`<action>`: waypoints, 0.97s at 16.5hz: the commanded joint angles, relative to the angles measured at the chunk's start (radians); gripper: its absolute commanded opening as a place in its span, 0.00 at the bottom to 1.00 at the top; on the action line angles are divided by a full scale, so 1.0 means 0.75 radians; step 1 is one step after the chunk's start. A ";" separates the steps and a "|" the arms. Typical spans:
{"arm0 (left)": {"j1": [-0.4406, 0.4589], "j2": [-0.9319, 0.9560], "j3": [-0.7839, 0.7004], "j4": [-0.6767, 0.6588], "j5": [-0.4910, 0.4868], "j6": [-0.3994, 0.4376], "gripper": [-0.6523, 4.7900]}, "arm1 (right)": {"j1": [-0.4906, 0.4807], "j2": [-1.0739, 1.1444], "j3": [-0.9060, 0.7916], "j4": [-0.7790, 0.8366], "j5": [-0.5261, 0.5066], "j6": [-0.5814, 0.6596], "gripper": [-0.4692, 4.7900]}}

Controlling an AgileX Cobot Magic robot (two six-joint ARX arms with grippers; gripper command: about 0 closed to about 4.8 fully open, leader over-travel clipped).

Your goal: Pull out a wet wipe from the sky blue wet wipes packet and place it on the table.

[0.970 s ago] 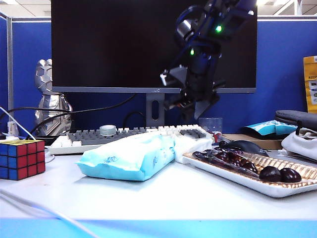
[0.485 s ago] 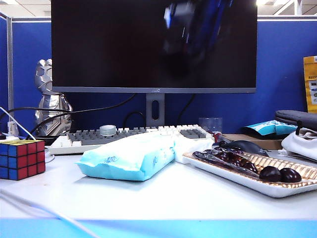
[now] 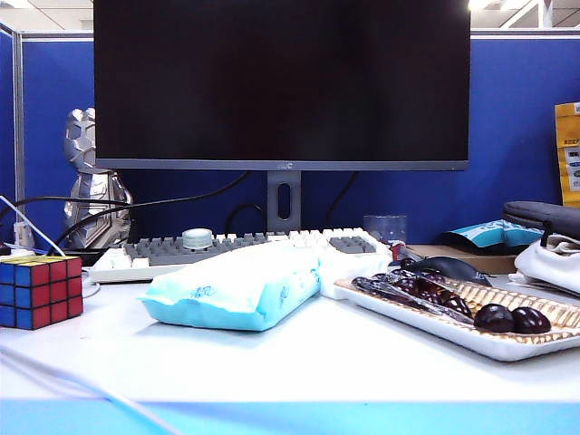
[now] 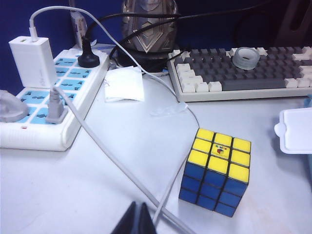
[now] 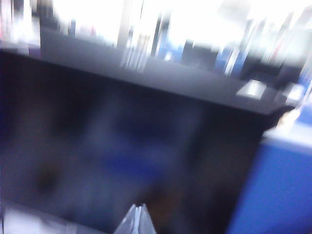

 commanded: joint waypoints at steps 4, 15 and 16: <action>0.002 -0.005 -0.005 -0.013 0.002 0.002 0.11 | 0.000 -0.603 0.004 -0.307 0.003 0.006 0.09; 0.002 -0.005 -0.005 -0.013 0.002 0.001 0.11 | -0.003 -1.304 -0.769 -0.463 -0.121 0.122 0.09; 0.002 -0.005 -0.005 -0.013 0.002 0.001 0.11 | -0.014 -1.371 -0.956 -0.287 -0.133 0.122 0.09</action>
